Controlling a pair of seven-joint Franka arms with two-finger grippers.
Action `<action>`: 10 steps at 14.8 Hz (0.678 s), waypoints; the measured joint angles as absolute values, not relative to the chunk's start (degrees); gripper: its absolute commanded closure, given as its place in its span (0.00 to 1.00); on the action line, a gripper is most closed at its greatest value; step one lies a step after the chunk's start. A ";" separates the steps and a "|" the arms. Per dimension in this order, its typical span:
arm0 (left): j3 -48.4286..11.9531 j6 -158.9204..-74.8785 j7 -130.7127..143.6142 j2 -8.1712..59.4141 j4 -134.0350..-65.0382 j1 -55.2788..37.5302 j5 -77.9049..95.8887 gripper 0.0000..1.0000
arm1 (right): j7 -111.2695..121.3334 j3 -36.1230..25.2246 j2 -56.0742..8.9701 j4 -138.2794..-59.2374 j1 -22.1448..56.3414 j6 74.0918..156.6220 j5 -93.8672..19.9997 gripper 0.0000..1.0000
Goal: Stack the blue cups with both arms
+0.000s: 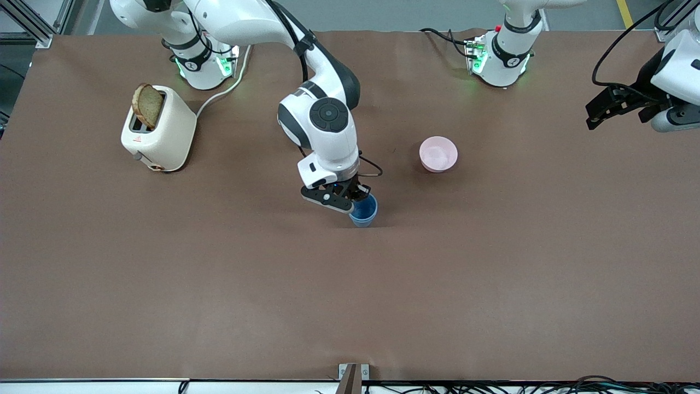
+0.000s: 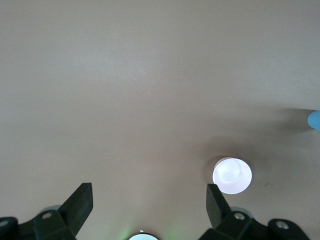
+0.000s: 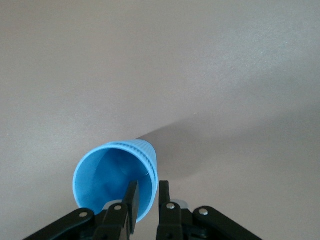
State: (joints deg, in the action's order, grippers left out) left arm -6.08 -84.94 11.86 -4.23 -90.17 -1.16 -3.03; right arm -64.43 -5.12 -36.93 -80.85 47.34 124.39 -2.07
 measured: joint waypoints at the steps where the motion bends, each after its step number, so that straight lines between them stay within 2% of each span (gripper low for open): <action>1: -5.95 -84.93 10.90 -4.23 -90.17 -1.03 -3.03 0.00 | -64.44 -5.12 -36.93 -80.64 47.34 124.41 -2.07 0.10; 2: -5.89 -84.93 9.90 -4.23 -90.18 -0.65 -3.03 0.00 | -64.45 -5.14 -36.93 -80.20 47.34 124.41 -2.07 0.00; 6: -5.59 -85.03 7.96 -4.22 -90.18 0.76 -3.03 0.00 | -64.56 -6.06 -36.09 -77.52 47.35 122.34 -2.04 0.00; 10: -5.74 -85.08 7.95 -4.18 -90.21 0.41 -2.95 0.00 | -64.35 -12.52 -31.08 -75.91 46.98 114.42 1.25 0.00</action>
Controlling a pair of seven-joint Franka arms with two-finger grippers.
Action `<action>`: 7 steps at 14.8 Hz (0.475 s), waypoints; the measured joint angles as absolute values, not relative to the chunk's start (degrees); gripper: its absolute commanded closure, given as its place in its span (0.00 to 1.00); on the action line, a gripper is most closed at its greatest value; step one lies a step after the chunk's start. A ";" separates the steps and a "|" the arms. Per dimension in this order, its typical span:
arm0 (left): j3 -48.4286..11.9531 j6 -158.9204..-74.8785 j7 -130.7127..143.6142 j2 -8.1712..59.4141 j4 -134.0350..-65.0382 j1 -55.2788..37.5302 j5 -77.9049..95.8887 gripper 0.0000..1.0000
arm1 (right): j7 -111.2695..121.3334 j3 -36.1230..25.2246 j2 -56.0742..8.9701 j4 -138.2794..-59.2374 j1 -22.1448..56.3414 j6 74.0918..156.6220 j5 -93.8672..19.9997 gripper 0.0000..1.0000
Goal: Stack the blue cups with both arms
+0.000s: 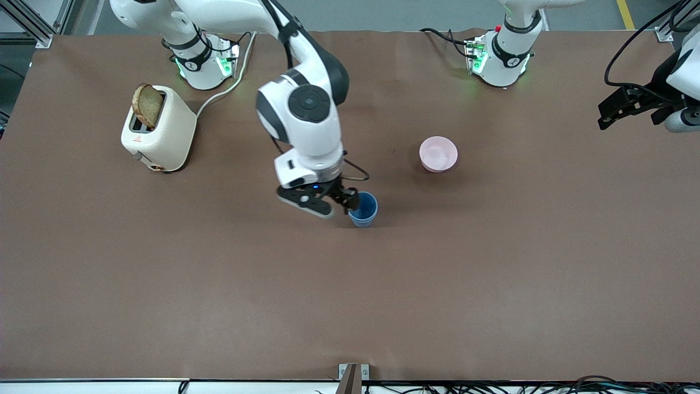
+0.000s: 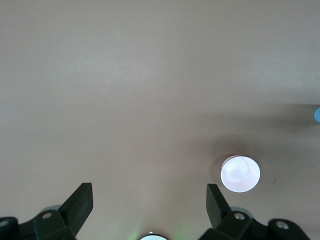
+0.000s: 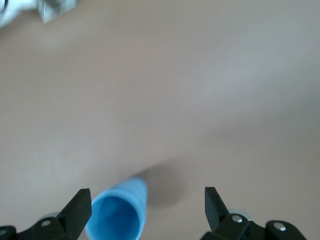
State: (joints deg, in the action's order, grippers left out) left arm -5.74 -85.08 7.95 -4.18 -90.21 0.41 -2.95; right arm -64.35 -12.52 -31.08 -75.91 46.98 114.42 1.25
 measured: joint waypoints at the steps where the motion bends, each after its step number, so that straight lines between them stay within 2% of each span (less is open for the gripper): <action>1: -5.76 -85.08 7.95 -4.18 -90.21 0.31 -2.94 0.00 | -64.22 -13.90 -28.88 -75.85 46.58 111.97 2.45 0.00; 4: -5.79 -85.08 7.95 -4.18 -90.21 0.28 -2.82 0.00 | -58.80 -16.62 -22.87 -75.86 43.44 104.82 3.63 0.00; 7: -5.79 -85.08 7.95 -4.18 -90.21 0.28 -1.82 0.00 | -47.57 -17.09 -18.11 -75.97 36.60 98.71 3.57 0.00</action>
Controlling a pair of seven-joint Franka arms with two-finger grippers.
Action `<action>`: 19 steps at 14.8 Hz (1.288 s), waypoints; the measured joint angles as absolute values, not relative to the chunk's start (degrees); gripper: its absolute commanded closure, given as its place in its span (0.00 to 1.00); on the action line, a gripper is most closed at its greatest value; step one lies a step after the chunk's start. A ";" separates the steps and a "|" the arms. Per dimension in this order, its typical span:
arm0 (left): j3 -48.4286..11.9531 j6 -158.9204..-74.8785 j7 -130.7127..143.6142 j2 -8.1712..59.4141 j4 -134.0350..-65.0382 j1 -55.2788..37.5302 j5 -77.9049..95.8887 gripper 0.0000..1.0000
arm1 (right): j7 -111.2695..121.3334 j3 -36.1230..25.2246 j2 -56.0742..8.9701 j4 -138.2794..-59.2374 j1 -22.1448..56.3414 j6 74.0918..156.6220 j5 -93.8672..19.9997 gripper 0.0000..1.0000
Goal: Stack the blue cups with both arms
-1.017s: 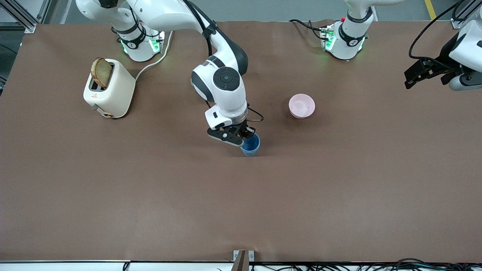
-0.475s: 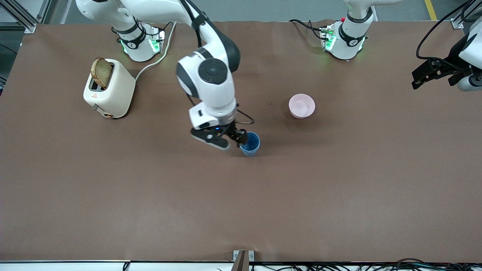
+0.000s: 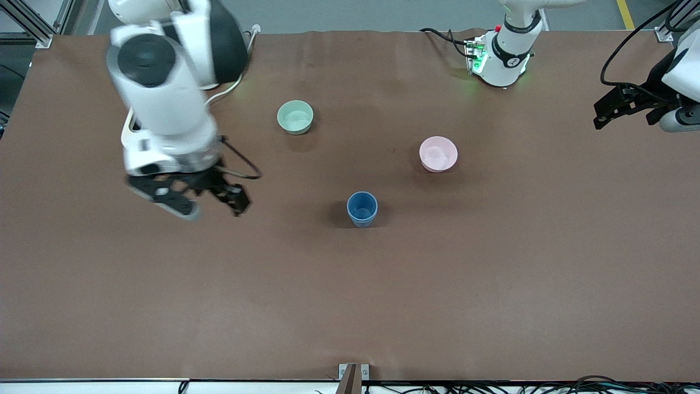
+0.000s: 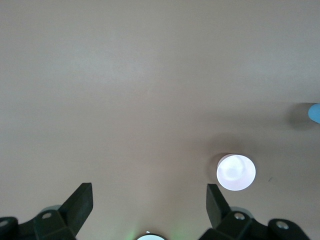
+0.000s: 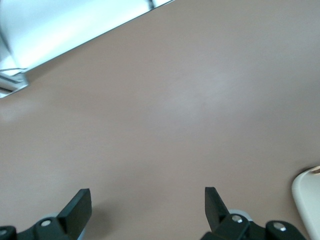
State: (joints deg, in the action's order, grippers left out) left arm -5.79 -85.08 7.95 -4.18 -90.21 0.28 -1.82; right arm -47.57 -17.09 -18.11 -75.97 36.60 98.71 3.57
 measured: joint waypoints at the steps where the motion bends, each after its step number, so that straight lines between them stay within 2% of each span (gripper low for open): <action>1: -5.79 -85.08 7.95 -4.18 -90.21 0.27 -1.61 0.00 | -43.90 -17.15 -16.64 -76.01 33.99 96.84 3.55 0.00; 10: -5.93 -85.08 7.95 -4.18 -90.23 0.11 -0.06 0.00 | -11.39 -17.01 -7.63 -76.28 14.61 80.97 2.74 0.00; 14: -5.96 -85.08 7.95 -4.18 -90.24 0.03 -0.06 0.00 | -5.70 -9.78 -3.87 -76.32 1.23 77.34 0.68 0.00; 16: -5.96 -85.08 7.95 -4.18 -90.24 0.02 -0.06 0.00 | -5.55 -6.99 -2.15 -77.10 -2.47 76.68 0.61 0.00; 19: -5.96 -85.09 7.95 -4.18 -90.23 0.03 -0.06 0.00 | -5.55 -5.08 -1.25 -79.15 -3.68 78.27 0.53 0.00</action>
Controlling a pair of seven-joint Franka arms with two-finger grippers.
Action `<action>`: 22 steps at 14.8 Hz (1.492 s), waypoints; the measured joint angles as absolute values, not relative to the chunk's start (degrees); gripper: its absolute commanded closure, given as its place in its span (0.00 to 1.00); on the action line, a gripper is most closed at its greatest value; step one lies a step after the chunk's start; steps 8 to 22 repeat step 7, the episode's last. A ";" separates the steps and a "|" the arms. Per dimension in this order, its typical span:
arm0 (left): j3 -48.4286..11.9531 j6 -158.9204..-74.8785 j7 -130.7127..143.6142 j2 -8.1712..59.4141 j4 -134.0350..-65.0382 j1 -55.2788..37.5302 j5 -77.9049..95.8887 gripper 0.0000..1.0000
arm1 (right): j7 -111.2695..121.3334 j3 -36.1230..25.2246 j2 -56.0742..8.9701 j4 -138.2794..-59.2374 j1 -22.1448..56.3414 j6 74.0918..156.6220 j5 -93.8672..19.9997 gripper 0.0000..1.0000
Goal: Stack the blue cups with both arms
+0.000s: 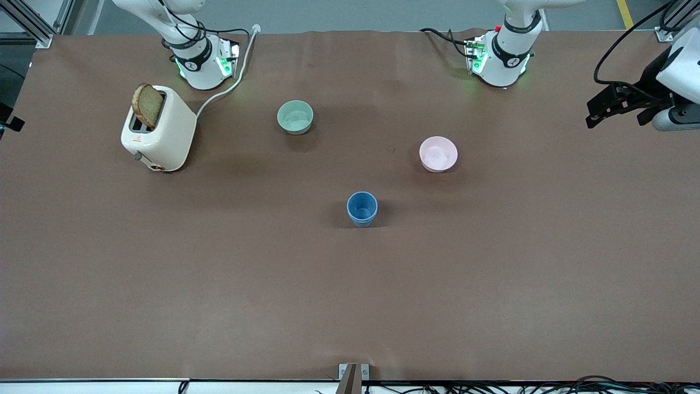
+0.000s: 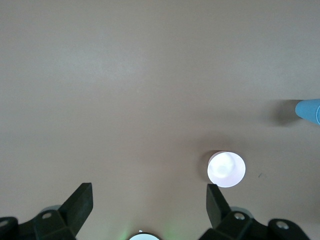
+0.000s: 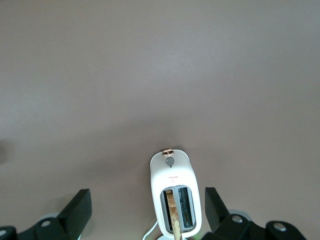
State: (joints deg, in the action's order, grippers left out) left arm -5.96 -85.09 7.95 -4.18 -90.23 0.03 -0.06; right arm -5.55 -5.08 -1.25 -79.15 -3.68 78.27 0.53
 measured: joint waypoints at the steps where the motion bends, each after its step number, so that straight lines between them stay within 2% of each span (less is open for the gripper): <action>1: -5.96 -85.15 7.95 -4.18 -90.19 0.04 -0.06 0.00 | -5.56 -4.77 -1.26 -79.49 -3.68 78.92 0.53 0.00; 22: -5.92 -85.48 7.95 -3.95 -89.37 0.18 -0.06 0.00 | -5.58 -4.18 -1.26 -79.73 -3.68 79.22 0.53 0.00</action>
